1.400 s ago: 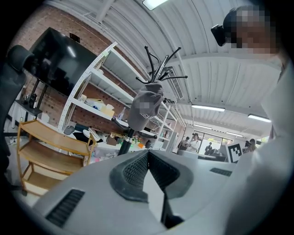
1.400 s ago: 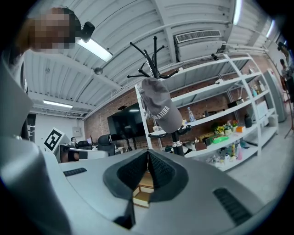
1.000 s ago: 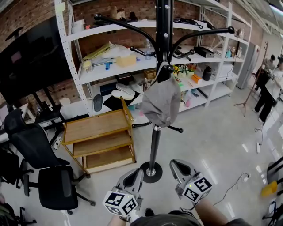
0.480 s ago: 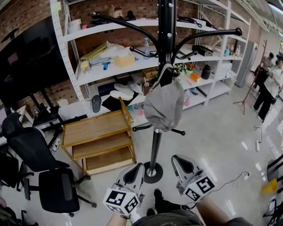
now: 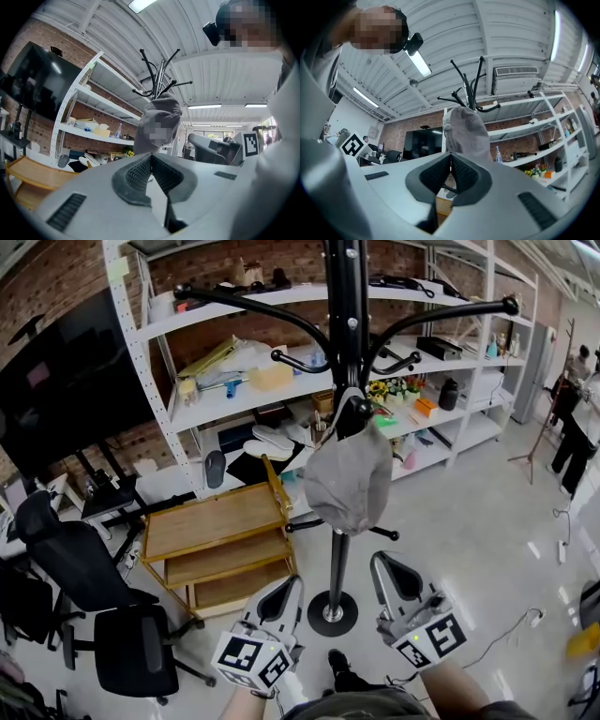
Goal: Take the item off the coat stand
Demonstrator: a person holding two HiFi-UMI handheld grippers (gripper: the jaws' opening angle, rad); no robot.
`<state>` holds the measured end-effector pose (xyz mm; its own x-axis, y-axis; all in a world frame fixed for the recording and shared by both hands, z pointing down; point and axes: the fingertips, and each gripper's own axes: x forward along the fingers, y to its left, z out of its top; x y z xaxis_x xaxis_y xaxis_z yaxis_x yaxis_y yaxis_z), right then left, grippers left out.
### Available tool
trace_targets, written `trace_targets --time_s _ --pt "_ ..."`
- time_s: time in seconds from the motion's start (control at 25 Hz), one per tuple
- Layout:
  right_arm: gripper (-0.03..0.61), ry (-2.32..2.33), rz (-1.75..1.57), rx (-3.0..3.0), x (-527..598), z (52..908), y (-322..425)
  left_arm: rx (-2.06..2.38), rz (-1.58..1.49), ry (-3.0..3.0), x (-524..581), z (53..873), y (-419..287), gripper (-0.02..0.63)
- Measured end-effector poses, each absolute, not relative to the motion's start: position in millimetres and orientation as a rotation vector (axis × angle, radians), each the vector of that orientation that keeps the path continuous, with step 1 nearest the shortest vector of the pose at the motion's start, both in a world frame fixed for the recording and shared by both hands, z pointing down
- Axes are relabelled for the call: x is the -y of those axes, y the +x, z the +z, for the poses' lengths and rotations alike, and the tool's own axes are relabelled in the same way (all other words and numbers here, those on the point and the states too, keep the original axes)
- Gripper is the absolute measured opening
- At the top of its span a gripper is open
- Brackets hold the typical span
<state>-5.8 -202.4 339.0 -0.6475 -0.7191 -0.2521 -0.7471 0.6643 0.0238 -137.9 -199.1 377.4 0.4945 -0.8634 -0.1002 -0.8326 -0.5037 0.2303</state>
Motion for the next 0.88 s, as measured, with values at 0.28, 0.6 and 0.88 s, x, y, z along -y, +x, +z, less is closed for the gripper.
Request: trace_targets --time_s 0.28,0.6,0.88 --pt "0.009 -1.102 0.215 -2.639 202.0 319.0 -11.0 1.469 -0.318 2.639 208.4 353.2 -127.3 0.008" --pt "0.009 -1.17 0.279 -2.597 218.8 297.2 5.3 1.457 -0.346 2.666 220.8 337.5 -125.3 0.008" --pt "0.095 -1.17 0.274 -2.654 243.3 287.7 6.6 1.458 -0.373 2.709 233.4 318.2 -125.5 0.008"
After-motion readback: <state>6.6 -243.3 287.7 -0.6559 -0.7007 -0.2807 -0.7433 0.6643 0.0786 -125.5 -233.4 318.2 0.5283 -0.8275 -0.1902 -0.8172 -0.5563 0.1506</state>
